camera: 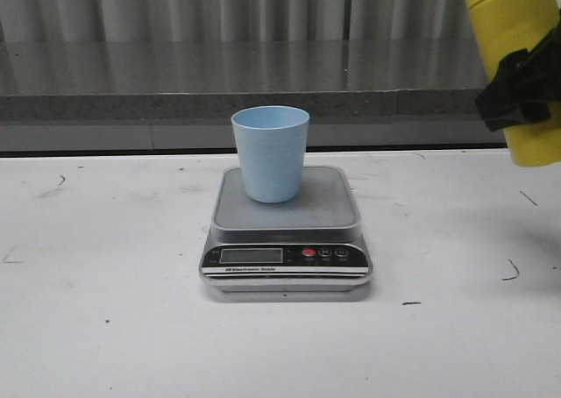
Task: Pour seasoning into cup on scale with both arms
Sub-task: 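Turn the bottle upright and lower it back to its spot, then open the right gripper and withdraw it from the bottle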
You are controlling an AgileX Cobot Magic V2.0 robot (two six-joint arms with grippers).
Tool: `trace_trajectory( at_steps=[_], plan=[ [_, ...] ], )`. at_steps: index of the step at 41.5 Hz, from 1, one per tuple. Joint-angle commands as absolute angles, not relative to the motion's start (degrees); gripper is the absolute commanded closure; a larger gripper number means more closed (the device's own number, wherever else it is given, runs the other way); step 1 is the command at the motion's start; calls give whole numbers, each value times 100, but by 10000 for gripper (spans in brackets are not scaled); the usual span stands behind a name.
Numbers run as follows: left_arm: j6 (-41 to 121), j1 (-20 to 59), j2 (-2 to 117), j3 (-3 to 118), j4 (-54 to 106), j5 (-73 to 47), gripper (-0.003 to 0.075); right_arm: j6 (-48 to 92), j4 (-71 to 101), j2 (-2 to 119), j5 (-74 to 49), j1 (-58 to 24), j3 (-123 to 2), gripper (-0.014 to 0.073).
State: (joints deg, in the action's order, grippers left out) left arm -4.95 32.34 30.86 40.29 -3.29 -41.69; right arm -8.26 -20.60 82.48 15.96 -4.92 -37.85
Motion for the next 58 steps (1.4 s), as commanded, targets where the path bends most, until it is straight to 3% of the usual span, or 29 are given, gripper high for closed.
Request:
trace_trajectory(
  at_steps=[1, 25, 48, 52, 58],
  plan=[
    [-516, 3269, 3098, 4175, -329, -3764, 353, -842, -1952, 8290, 3329, -282, -3666, 335],
    [-516, 3269, 3098, 4175, -329, -3764, 353, -233, -966, 10413, 6463, -199, -3661, 335],
    [-516, 3269, 3098, 4175, -329, -3764, 353, -233, -687, 11276, 6577, -199, -4296, 330],
    [-516, 3269, 3098, 4175, -329, -3764, 353, -233, -679, 11371, 6624, -199, -4332, 266],
    [-516, 3269, 3098, 4175, -329, -3764, 353, -233, -679, 11381, 6576, -199, -4327, 99]
  ],
)
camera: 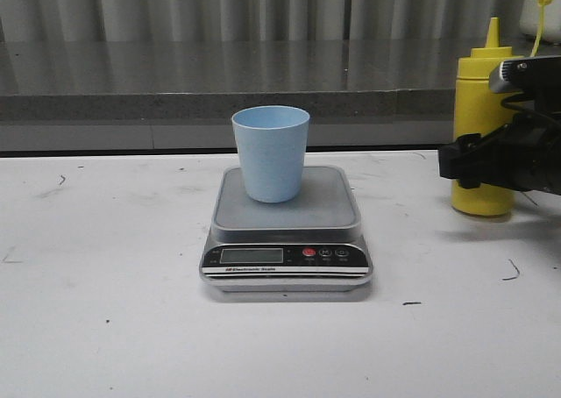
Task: Pour seasoning into cup on scale with both arms
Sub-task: 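Open the right gripper and withdraw it from the bottle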
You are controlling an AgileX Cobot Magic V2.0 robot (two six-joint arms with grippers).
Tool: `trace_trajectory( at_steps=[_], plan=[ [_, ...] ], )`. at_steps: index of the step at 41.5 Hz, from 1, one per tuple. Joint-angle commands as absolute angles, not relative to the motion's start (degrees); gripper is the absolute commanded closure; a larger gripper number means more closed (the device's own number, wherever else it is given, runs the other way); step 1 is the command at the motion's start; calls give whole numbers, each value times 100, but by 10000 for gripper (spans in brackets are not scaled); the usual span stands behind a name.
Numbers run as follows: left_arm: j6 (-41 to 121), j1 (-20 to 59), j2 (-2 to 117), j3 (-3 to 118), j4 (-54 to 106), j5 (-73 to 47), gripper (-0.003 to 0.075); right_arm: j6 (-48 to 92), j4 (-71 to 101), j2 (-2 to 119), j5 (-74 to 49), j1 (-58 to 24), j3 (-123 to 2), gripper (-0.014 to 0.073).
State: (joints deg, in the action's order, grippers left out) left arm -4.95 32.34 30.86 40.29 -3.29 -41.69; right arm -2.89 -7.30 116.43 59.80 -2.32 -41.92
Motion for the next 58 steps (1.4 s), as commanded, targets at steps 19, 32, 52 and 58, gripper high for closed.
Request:
trace_trajectory(
  at_steps=[19, 32, 52, 58],
  plan=[
    [-516, 3269, 3098, 4175, -329, -3764, 353, -244, -572, 10782, 6720, -199, -3357, -8],
    [-516, 3269, 3098, 4175, -329, -3764, 353, -858, -851, 9148, 4817, -205, -2365, -8],
    [-516, 3269, 3098, 4175, -329, -3764, 353, -1943, -2049, 6319, -3299, -1386, -4185, -8],
    [-516, 3269, 3098, 4175, -329, -3764, 353, -579, -754, 5988, -4627, -1577, -4806, -8]
  ],
)
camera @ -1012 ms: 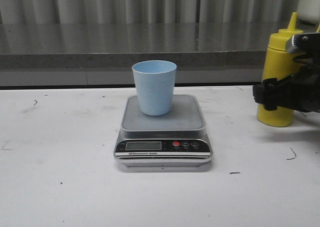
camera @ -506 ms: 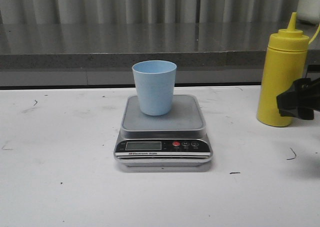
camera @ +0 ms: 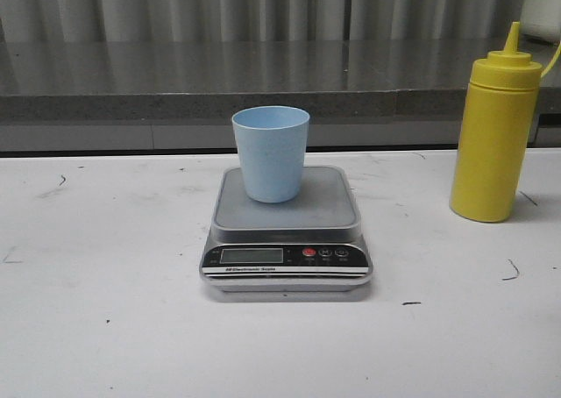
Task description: Pour seasoning into cup on scale with both arms
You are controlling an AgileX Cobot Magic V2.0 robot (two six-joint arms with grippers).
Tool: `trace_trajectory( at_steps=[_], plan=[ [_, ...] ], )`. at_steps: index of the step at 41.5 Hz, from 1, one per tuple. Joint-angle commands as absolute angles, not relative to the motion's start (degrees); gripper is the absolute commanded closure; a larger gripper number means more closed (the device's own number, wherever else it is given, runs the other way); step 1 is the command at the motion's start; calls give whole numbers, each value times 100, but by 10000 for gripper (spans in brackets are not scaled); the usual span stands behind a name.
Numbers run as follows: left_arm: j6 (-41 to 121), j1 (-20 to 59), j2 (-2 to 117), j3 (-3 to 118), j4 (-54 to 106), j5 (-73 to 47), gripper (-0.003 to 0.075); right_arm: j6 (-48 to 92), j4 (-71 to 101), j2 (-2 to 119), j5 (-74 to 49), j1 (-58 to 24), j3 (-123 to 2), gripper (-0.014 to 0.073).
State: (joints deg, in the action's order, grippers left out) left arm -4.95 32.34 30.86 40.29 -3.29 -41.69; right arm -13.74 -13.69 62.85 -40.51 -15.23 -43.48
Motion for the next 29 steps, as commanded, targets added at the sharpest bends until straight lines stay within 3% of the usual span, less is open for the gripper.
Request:
trace_trajectory(
  at_steps=[1, 15, 29],
  plan=[
    [-516, 3269, 3098, 4175, -329, -3764, 353, -390, -600, 5917, -4672, -1577, -4851, -8],
    [-516, 3269, 3098, 4175, -329, -3764, 353, -197, -298, 4017, -4658, -1550, -4890, -8],
    [-516, 3269, 3098, 4175, -329, -3764, 353, -191, -545, 2553, -5699, -1550, -4883, -8]
  ],
)
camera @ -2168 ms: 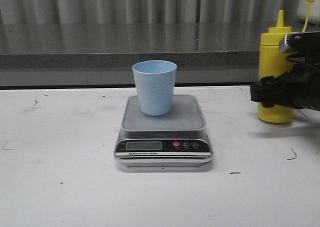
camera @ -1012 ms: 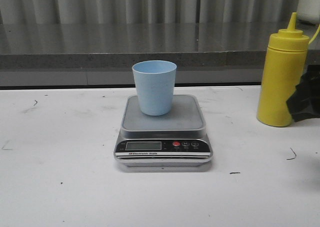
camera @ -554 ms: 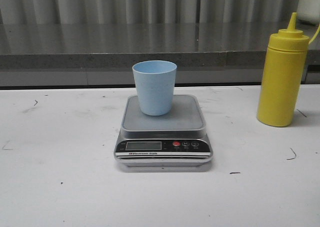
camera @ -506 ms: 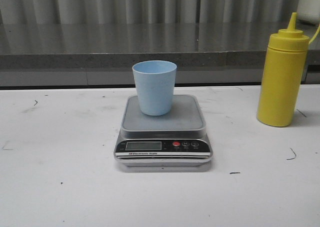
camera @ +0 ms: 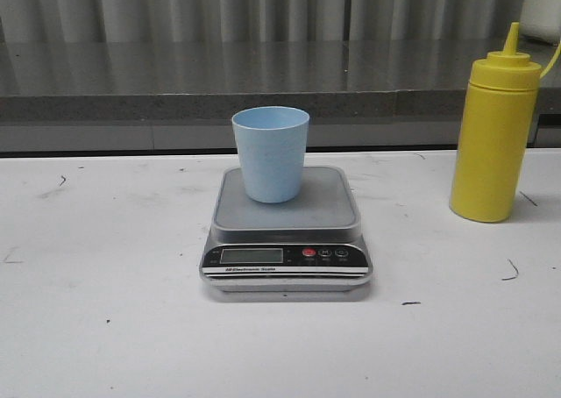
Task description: Pour seasoning into cup on scale with both arms
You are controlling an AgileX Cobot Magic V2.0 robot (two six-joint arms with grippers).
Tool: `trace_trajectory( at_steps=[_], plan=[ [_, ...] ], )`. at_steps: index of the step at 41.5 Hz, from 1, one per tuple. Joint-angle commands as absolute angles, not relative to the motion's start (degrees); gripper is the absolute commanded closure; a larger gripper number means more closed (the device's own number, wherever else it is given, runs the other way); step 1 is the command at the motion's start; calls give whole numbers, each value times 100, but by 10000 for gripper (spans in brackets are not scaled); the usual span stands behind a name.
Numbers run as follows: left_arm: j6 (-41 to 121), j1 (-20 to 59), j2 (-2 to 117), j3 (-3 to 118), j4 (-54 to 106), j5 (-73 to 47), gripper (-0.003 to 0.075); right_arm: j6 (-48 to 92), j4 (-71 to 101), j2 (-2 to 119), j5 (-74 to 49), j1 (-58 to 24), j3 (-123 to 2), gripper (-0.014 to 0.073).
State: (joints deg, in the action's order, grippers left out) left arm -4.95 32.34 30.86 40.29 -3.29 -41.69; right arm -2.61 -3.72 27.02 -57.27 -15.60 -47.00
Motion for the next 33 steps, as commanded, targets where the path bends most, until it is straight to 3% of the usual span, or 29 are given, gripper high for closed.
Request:
trace_trajectory(
  at_steps=[1, 18, 21, 26, 33],
  plan=[
    [-516, 3269, 3098, 4175, -329, -3764, 353, -191, -554, 2491, -5767, -1550, -4883, -8],
    [-516, 3269, 3098, 4175, -329, -3749, 353, -203, -554, 2285, -5894, -1550, -4883, -6],
    [-516, 3269, 3098, 4175, -329, -3750, 361, -312, -548, 2285, -5899, -1550, -4883, 30],
    [-516, 3269, 3098, 4175, -329, -3750, 477, -339, -548, 2285, -5919, -1550, -4883, 184],
    [-516, 3269, 3098, 4175, -329, -3750, 738, -339, -548, 2285, -5966, -1550, -4883, 531]
  ],
)
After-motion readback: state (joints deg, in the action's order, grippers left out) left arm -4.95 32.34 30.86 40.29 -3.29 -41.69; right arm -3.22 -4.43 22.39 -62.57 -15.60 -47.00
